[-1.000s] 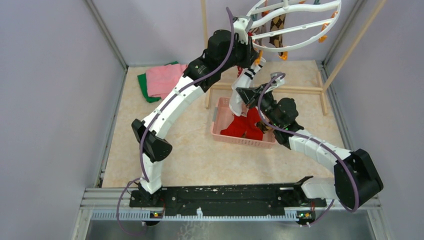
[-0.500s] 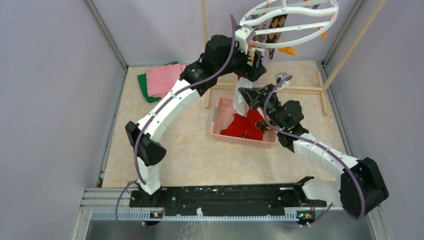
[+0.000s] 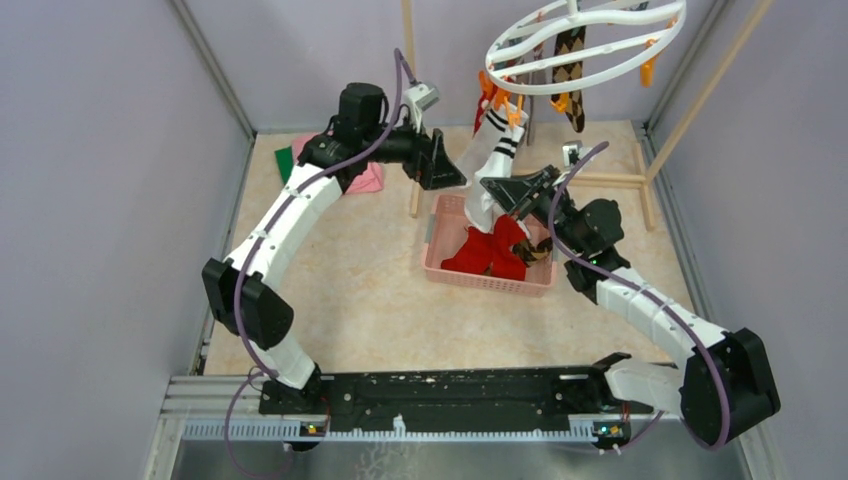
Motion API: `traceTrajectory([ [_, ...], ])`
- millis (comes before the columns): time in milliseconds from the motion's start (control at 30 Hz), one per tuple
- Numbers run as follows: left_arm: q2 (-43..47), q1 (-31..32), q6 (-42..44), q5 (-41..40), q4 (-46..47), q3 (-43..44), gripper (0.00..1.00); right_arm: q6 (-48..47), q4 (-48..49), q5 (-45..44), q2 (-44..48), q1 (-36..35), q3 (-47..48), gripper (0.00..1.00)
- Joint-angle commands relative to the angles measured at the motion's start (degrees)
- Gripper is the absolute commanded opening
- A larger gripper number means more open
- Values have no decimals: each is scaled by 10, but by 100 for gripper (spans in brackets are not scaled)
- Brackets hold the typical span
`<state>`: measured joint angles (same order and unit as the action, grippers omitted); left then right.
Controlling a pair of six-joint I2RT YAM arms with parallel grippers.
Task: Remove the socks clipped to the hanger
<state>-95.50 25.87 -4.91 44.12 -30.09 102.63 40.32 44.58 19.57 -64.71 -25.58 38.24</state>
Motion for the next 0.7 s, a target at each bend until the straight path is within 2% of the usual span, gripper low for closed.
traceTrajectory([
  [0,11,11,21,143,24,-31,99,52,52,60,-1,1,16,0],
  [233,-4,34,44,179,30,-46,99,105,99,90,-28,2,28,0],
  [300,-2,49,62,183,28,-47,96,107,99,93,-34,2,35,0],
  [367,-1,60,69,189,25,-45,90,108,93,93,-37,2,42,0],
  [433,-3,62,71,184,22,-39,71,108,87,91,-37,2,46,0],
  [533,-2,63,78,160,21,-34,30,98,61,78,-26,6,53,0],
  [567,-1,63,78,150,20,-33,19,89,43,66,-21,8,55,5],
  [600,0,63,78,140,21,-32,12,69,21,49,-12,8,59,14],
  [667,2,68,80,115,22,-31,4,28,-36,-4,5,8,74,27],
])
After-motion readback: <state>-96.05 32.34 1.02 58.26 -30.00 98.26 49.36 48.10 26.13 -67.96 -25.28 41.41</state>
